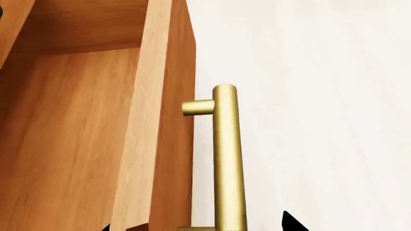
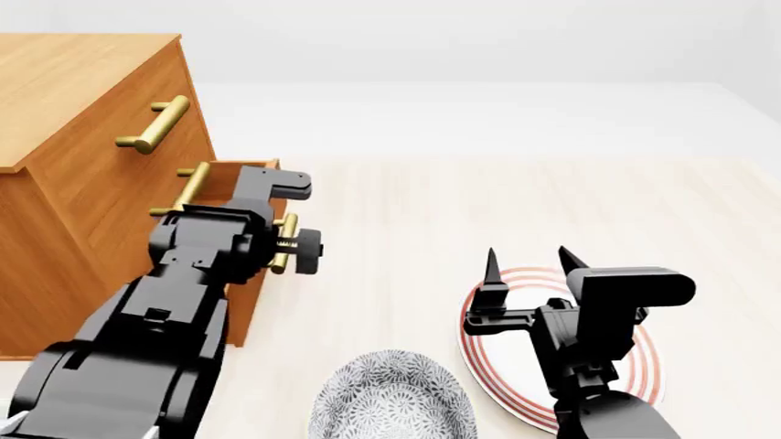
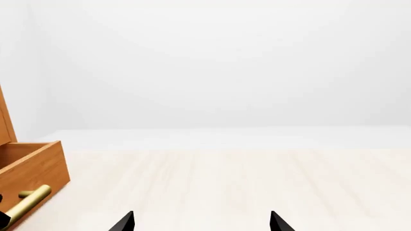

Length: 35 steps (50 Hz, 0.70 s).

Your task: Open the bottom drawer of the cabinet.

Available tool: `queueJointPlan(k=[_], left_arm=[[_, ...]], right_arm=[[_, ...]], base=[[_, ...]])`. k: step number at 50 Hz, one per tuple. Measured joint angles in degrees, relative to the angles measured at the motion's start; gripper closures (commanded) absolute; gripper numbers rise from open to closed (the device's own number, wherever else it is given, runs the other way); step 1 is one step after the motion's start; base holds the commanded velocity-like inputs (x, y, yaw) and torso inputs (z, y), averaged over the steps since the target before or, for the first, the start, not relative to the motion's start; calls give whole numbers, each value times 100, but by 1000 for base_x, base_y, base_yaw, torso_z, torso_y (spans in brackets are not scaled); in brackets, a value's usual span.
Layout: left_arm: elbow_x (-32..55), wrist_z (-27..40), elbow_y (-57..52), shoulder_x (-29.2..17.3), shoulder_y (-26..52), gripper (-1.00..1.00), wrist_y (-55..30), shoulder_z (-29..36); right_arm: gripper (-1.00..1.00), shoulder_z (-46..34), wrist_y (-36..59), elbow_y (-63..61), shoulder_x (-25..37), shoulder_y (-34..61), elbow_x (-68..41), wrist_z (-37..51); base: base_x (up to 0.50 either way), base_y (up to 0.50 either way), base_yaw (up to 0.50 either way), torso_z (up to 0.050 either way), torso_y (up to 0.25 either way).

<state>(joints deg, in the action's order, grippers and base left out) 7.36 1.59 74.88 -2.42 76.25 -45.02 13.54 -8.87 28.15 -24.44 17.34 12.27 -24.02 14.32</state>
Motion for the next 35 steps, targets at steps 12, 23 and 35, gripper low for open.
queueJointPlan(k=[12, 23, 35], left_arm=[[-52, -295, 12, 130, 31, -100, -22, 31], [1284, -311, 12, 175, 82, -100, 42, 1144], [3031, -243, -5, 197, 129, -100, 215, 2604]], right_arm=[[-100, -20, 49, -51, 30, 34, -33, 43], [-100, -39, 82, -78, 58, 74, -55, 73], [-100, -66, 69, -65, 76, 87, -72, 86]], base=[[0, 0, 0, 0, 0], [0, 0, 0, 0, 0], [0, 0, 0, 0, 0]])
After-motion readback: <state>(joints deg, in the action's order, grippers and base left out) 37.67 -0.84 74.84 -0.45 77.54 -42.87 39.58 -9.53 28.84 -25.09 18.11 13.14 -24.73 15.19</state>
